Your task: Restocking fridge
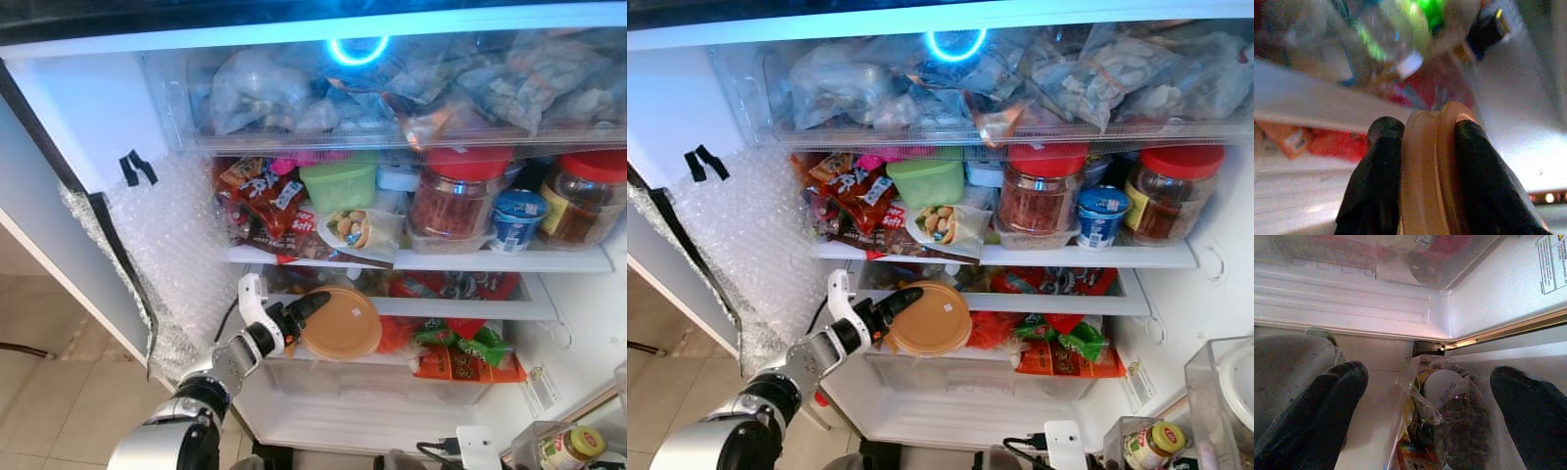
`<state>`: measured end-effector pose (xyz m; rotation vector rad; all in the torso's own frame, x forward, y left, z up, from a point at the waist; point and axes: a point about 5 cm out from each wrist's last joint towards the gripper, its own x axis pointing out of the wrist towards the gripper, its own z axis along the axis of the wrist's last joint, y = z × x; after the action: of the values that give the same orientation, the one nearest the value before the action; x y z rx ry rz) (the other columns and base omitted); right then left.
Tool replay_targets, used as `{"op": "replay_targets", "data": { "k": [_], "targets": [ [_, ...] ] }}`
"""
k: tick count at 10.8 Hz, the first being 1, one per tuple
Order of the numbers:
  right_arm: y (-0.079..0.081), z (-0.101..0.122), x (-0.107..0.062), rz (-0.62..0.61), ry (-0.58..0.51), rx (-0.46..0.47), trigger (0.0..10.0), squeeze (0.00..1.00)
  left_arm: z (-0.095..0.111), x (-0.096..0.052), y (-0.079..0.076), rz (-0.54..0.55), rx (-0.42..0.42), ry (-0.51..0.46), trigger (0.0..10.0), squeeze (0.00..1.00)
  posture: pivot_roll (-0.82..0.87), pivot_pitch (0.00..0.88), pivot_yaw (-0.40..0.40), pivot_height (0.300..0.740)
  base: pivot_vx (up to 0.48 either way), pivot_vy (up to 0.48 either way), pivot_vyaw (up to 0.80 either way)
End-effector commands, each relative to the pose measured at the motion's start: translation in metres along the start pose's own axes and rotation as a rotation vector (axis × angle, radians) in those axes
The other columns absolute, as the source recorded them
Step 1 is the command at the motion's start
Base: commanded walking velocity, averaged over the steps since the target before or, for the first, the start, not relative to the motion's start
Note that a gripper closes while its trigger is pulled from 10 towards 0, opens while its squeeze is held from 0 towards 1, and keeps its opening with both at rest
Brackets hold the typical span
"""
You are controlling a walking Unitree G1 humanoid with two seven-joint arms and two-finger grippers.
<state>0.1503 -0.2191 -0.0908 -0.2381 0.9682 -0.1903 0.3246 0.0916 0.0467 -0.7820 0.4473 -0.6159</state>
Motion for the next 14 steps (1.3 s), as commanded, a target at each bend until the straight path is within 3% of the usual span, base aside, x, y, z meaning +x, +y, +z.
{"op": "replay_targets", "data": {
  "k": [1,4,10,14],
  "targets": [
    [0.015,-0.017,-0.005,0.049,0.064,-0.006,10.0,0.0,-0.005,0.001,0.0,-0.005,0.011,0.025,10.0,0.0,-0.14,0.05,0.101,0.66,0.0,0.0,0.0],
    [0.015,-0.017,-0.005,0.045,0.064,-0.005,10.0,0.0,-0.008,0.001,-0.001,-0.027,0.0,0.022,10.0,0.0,-0.15,0.051,0.104,0.66,0.0,0.0,0.0],
    [0.016,-0.02,-0.007,0.04,0.051,0.008,10.0,0.0,0.006,0.019,-0.015,0.028,-0.01,-0.051,10.0,0.0,-0.19,0.125,0.119,0.66,0.0,0.0,0.0],
    [0.018,-0.029,-0.011,0.022,0.041,0.027,10.0,0.0,0.028,0.031,-0.026,0.118,-0.004,-0.196,10.0,0.0,-0.23,0.188,0.125,0.66,0.0,0.0,0.0]
  ]
}}
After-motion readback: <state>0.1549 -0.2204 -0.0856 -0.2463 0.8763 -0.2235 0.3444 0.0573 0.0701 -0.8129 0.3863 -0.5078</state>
